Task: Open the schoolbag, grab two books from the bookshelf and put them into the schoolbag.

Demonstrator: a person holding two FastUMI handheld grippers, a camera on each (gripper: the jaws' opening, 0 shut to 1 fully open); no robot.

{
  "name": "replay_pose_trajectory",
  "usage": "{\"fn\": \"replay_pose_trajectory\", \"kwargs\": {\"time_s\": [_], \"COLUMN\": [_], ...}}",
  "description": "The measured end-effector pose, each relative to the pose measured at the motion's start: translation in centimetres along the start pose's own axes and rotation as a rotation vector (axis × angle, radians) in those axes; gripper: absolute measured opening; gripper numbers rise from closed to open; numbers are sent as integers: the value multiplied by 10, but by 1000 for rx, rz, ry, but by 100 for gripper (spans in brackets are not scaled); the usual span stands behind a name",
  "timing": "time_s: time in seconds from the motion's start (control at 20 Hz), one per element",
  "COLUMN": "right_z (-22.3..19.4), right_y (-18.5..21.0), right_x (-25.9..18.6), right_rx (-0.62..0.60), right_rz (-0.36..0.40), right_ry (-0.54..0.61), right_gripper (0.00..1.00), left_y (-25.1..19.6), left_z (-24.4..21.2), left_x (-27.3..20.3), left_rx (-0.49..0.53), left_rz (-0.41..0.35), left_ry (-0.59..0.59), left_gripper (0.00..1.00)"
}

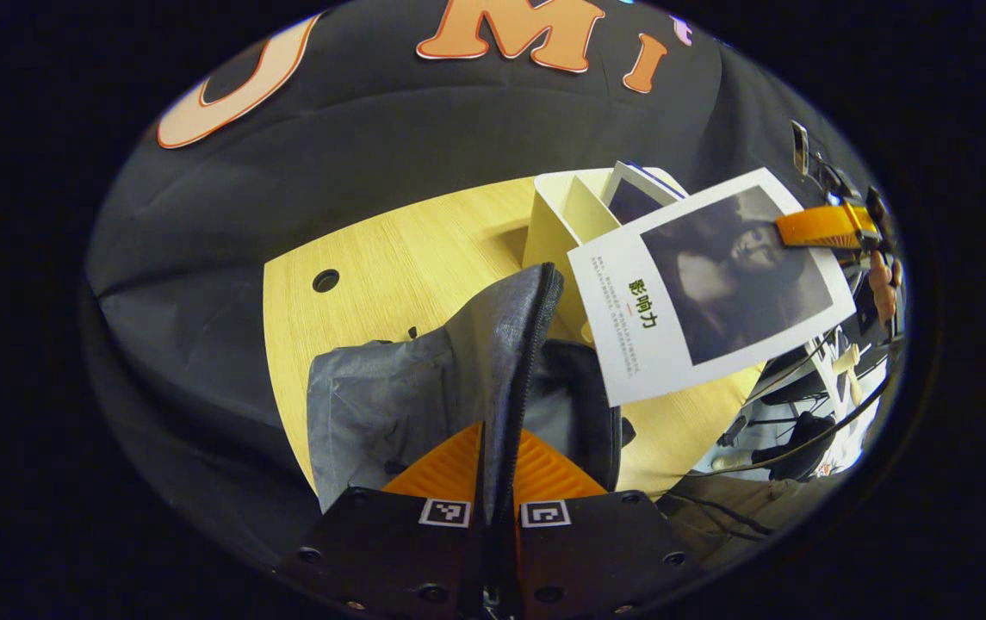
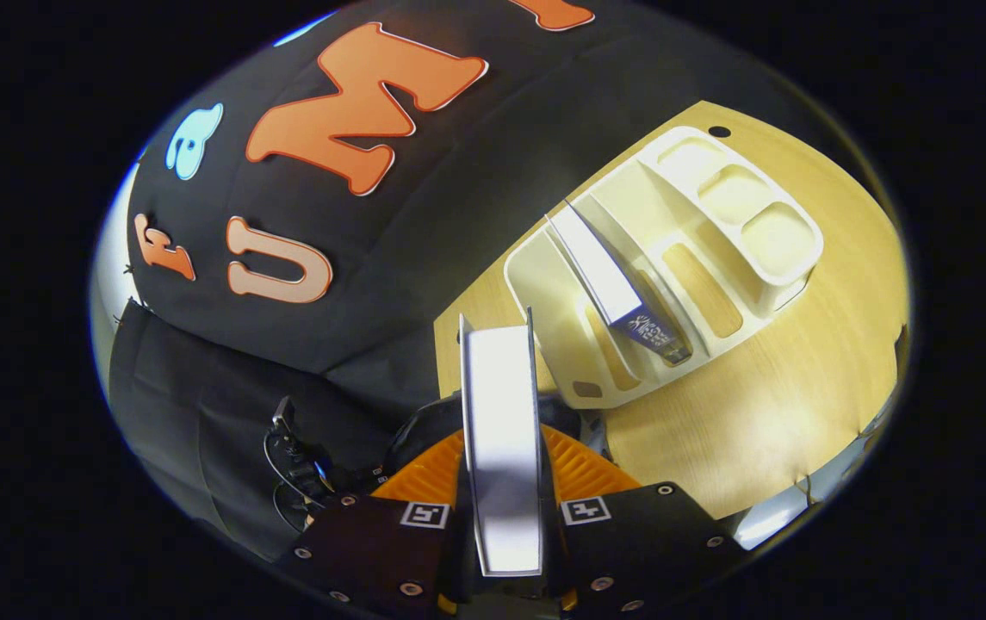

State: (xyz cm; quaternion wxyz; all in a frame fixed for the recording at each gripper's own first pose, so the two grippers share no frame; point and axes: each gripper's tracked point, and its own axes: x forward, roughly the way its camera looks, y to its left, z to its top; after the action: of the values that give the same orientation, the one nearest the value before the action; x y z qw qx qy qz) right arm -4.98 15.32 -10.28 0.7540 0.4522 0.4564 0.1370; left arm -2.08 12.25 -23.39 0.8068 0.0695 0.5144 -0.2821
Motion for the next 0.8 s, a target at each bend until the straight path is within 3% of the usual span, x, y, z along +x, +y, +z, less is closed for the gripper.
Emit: {"fn": "replay_pose_trajectory", "kwargs": {"time_s": [0.35,0.8], "right_z": [-52,-105], "right_y": [6,-5], "right_x": [32,93], "right_rx": [84,118], "right_rz": [122,183], "right_ry": [-4,19], "right_gripper": [33,33], "left_y": [4,2], "left_z": [-4,-7], "left_x": [-6,-11], "left_rx": [-18,-38], "left_rz": [-4,-5], "left_ry": [-50,-70], "left_gripper": [7,7]}}
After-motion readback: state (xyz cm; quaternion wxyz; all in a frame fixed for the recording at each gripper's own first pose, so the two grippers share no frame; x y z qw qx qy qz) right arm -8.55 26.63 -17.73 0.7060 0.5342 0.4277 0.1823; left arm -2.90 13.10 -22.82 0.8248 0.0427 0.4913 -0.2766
